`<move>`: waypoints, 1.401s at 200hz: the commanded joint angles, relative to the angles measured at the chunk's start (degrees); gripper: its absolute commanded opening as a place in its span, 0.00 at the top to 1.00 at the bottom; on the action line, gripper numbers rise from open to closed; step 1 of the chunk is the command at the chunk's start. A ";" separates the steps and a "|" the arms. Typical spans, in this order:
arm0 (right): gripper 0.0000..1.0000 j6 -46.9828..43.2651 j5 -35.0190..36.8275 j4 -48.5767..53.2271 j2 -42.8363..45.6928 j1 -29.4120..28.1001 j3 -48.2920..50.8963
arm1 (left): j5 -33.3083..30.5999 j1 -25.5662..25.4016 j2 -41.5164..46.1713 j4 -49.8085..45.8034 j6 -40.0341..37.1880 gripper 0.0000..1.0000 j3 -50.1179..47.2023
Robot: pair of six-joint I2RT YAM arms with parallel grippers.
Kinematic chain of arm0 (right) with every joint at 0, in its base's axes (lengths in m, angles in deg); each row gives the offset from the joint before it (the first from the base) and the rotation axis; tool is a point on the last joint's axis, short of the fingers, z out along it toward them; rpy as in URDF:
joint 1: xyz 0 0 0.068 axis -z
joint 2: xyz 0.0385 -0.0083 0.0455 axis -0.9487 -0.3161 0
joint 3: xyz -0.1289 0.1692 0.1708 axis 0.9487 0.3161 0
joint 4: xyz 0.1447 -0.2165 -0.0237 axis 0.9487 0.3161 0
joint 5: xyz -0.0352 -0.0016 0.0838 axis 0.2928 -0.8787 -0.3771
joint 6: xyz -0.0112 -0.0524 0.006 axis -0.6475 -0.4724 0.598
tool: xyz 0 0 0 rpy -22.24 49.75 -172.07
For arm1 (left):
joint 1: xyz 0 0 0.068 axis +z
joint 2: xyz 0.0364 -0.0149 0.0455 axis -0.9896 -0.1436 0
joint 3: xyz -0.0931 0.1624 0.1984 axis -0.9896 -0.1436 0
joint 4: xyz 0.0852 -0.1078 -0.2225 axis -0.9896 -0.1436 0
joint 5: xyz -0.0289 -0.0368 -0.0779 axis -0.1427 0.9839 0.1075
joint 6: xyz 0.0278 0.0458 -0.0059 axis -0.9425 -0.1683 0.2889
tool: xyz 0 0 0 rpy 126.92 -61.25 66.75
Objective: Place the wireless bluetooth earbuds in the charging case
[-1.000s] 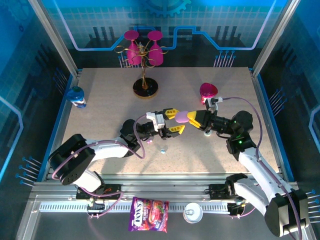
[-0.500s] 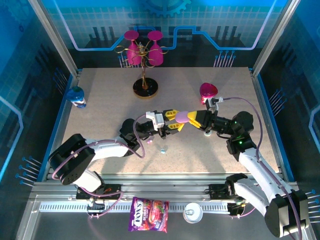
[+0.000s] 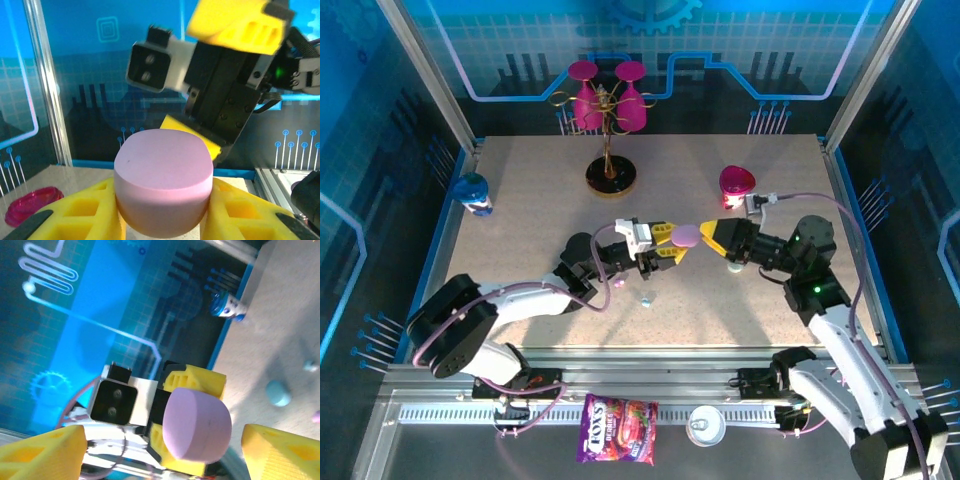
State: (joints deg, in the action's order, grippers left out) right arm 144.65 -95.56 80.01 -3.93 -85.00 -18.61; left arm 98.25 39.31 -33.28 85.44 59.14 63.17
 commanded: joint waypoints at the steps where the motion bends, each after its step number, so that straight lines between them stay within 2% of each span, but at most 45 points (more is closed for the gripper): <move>1: 0.18 -20.05 5.29 14.99 1.27 -1.34 -4.60 | 0.93 1.67 4.50 -8.15 5.52 0.68 0.46; 20: 0.16 -35.28 8.14 20.33 1.66 -6.63 -8.14 | 5.20 2.42 6.74 -12.18 8.08 0.69 0.43; 43: 0.14 -50.68 18.69 27.40 1.34 -14.35 -12.74 | 9.15 2.53 8.83 -15.97 9.46 0.69 0.53; 62: 0.13 -58.43 23.67 30.67 -0.35 -18.55 -15.05 | 11.34 2.68 10.22 -17.79 9.84 0.69 0.63; 82: 0.13 -62.82 26.64 33.51 -2.72 -21.19 -17.24 | 12.46 2.78 11.09 -18.41 10.53 0.69 0.86; 108: 0.13 -64.41 29.24 34.55 -4.69 -22.60 -18.33 | 13.49 2.74 11.53 -18.41 11.53 0.69 1.32; 184: 0.16 -60.74 36.16 33.13 -4.18 -22.51 -18.00 | 15.71 2.73 12.58 -17.90 12.43 0.70 1.48; 254: 0.14 -63.05 31.69 33.86 -3.91 -22.59 -18.06 | 15.83 2.72 11.97 -17.34 13.12 0.70 1.92; 280: 0.14 -63.79 32.59 35.32 -4.78 -22.52 -18.28 | 15.96 2.73 11.87 -17.42 13.31 0.69 2.13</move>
State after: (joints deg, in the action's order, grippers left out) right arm 82.60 -63.91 113.19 -8.43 -107.21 -35.53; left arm 111.80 41.89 -22.77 66.62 71.86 63.17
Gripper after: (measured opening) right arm 0.857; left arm 0.351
